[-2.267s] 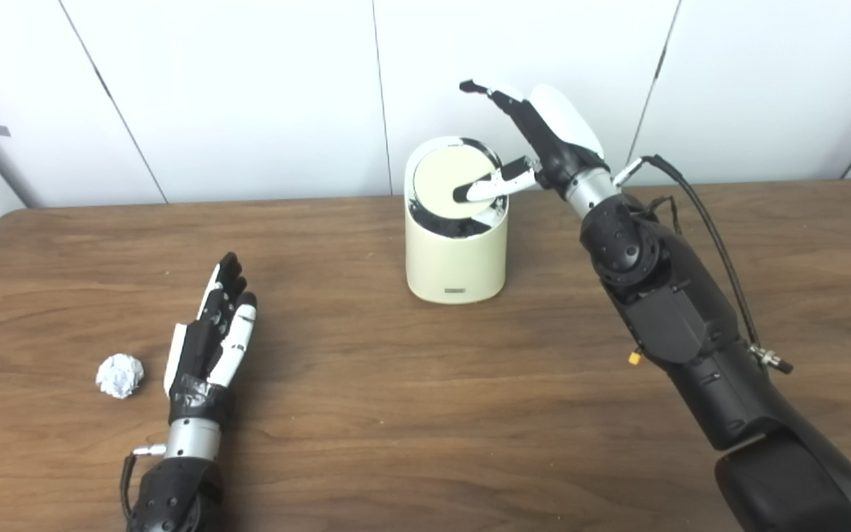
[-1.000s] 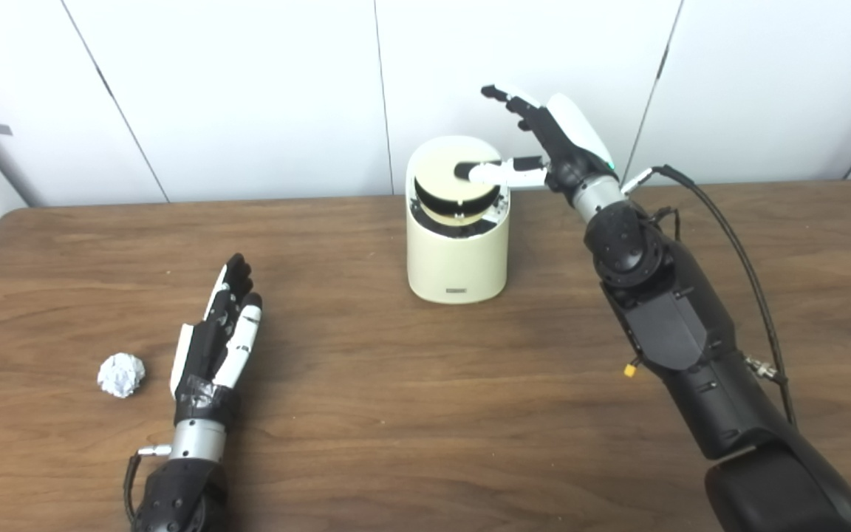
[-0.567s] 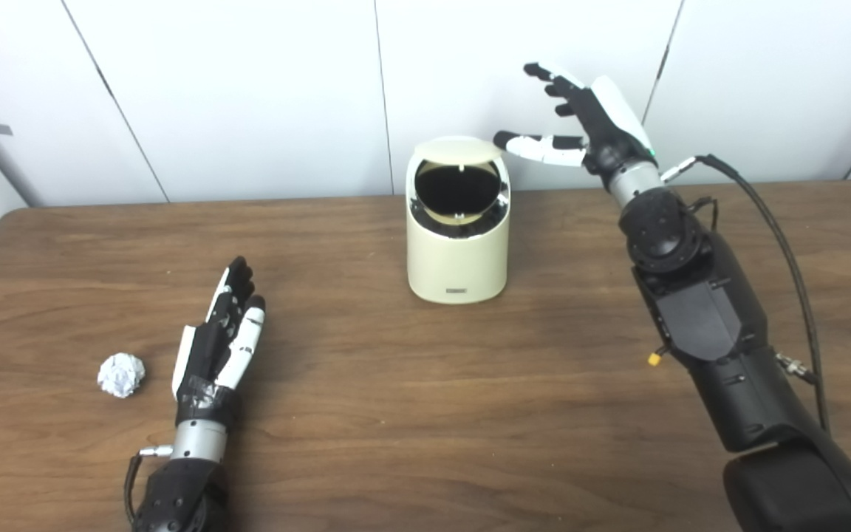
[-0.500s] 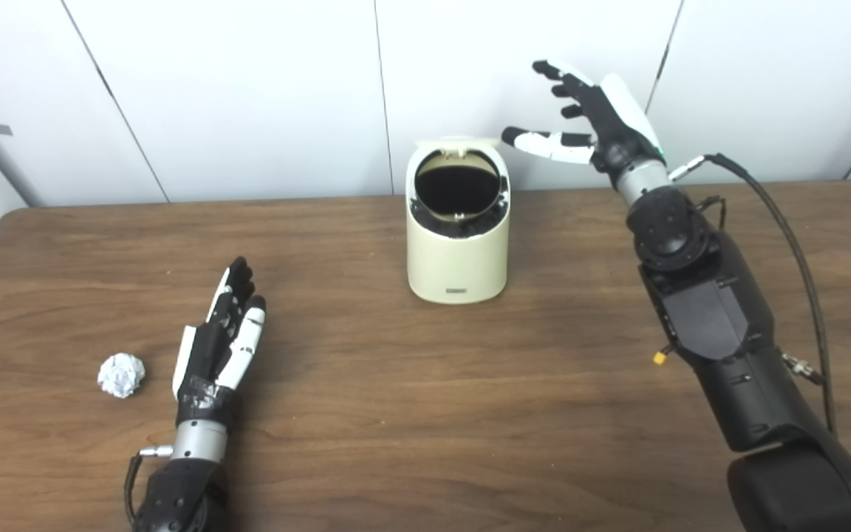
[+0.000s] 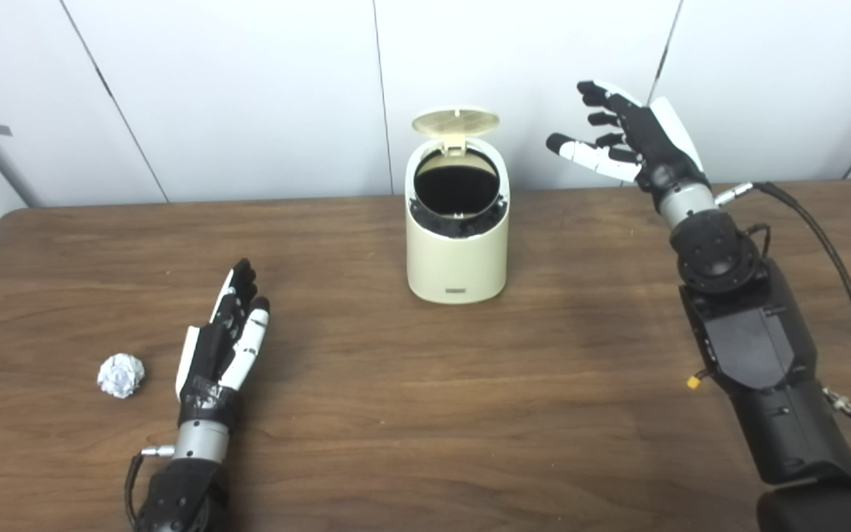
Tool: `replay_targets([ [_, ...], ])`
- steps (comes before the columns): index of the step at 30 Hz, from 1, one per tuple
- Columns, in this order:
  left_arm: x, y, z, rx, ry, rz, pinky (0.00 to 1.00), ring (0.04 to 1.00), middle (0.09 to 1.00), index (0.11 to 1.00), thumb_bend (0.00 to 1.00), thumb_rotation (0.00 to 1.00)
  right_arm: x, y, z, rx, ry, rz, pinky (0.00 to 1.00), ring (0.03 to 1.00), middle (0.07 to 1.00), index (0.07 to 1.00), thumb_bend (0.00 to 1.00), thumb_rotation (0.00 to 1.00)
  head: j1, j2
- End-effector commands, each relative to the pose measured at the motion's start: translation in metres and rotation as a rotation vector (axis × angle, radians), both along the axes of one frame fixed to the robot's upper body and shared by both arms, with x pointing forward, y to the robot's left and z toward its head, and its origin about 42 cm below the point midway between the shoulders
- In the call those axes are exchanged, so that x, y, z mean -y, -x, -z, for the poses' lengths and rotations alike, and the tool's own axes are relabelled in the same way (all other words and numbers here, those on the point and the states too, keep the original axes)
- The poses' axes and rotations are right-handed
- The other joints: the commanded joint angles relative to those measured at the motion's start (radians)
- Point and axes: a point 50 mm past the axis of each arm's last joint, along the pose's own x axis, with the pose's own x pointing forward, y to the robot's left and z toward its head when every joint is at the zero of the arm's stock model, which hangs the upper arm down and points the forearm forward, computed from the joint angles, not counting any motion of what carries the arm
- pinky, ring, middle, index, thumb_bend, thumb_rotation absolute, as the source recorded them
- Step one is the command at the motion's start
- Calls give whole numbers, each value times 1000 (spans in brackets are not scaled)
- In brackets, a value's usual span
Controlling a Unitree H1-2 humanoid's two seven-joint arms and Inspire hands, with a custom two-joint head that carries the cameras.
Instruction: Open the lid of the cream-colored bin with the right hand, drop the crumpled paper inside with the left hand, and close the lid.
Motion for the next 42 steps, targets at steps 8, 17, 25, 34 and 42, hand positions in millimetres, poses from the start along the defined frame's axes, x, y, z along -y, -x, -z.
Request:
replay_targets([
  [8, 2, -3, -11, 43, -6, 11, 1000, 1000, 997, 1000, 262, 562, 20, 14, -3, 66, 5, 8, 806, 868, 894, 874, 501, 454, 1, 11],
  [17, 2, -2, -15, 45, 1, 16, 1000, 1000, 1000, 1000, 288, 562, 43, 23, 26, -77, -405, -125, 998, 1000, 1000, 998, 531, 894, -5, 24],
  [25, 2, -2, -16, 44, 4, 17, 1000, 1000, 1000, 1000, 293, 557, 45, 35, 38, -85, -642, -139, 1000, 1000, 1000, 1000, 592, 1000, -10, 31],
  [34, 3, -3, -19, 60, 7, 19, 1000, 1000, 992, 1000, 279, 539, 38, 56, 73, -138, -793, -114, 1000, 1000, 1000, 1000, 643, 1000, -16, 49],
  [42, 4, -3, -23, 53, -9, 6, 1000, 1000, 990, 1000, 307, 502, 36, 78, 87, -130, -756, -111, 1000, 1000, 1000, 1000, 625, 1000, -9, 60],
])
